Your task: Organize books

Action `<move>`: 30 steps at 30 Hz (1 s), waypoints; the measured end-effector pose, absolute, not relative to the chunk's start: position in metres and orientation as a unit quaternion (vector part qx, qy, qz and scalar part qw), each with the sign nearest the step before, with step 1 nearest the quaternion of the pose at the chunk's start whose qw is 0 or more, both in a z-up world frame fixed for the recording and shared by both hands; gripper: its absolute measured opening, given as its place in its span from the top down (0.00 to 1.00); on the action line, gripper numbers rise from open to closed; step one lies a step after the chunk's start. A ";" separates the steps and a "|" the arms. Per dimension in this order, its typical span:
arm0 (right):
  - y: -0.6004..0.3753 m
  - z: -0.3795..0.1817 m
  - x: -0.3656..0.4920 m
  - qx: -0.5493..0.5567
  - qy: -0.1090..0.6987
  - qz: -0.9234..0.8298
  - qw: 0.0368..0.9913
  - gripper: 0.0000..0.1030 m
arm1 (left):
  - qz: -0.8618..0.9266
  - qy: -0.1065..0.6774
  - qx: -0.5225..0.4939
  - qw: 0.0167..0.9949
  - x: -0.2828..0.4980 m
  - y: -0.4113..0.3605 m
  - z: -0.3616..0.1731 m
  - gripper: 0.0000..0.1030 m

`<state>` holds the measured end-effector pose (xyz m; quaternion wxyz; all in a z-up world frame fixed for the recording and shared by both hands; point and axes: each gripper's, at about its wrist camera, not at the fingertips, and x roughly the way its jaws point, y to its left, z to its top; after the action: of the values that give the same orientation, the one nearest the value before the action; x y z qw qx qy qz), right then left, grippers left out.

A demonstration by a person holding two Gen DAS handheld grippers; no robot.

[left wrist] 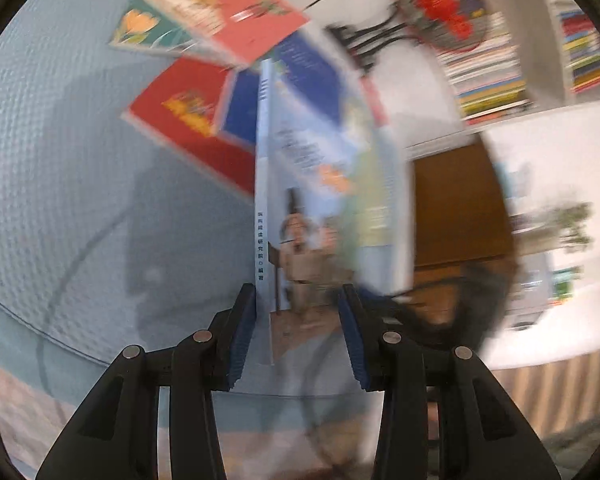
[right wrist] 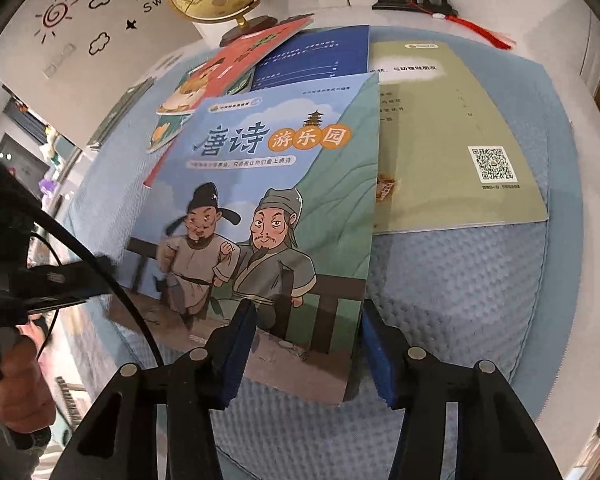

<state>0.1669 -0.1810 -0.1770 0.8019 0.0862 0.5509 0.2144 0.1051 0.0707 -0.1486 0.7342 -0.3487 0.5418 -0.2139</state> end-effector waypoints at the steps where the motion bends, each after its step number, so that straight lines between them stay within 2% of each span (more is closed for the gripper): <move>1: -0.184 -0.177 0.167 0.098 0.552 0.216 0.799 0.50 | -0.218 0.537 -0.355 0.734 0.106 0.069 -0.144 0.64; 6: -0.198 -0.179 0.168 0.139 0.553 0.225 0.790 0.49 | -0.183 0.546 -0.316 0.754 0.111 0.057 -0.149 0.64; 14: -0.207 -0.178 0.163 0.154 0.553 0.232 0.785 0.44 | -0.216 0.518 -0.385 0.732 0.120 0.059 -0.143 0.65; 15: -0.207 -0.178 0.163 0.154 0.553 0.233 0.785 0.44 | -0.190 0.528 -0.353 0.749 0.126 0.055 -0.147 0.68; 16: -0.208 -0.178 0.161 0.154 0.553 0.234 0.784 0.43 | -0.164 0.542 -0.316 0.761 0.133 0.048 -0.155 0.77; 19: -0.209 -0.178 0.160 0.157 0.554 0.238 0.782 0.39 | -0.151 0.567 -0.318 0.745 0.145 0.041 -0.182 0.84; 28: -0.221 -0.177 0.167 0.200 0.574 0.246 0.755 0.39 | -0.200 0.566 -0.416 0.683 0.153 0.031 -0.181 0.89; 30: -0.232 -0.179 0.172 0.243 0.584 0.254 0.731 0.34 | -0.207 0.568 -0.405 0.686 0.155 0.024 -0.171 0.89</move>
<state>0.1718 -0.2321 -0.1792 0.7315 0.2435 0.5842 0.2537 0.1546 0.0240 -0.1710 0.6860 -0.4048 0.5680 -0.2072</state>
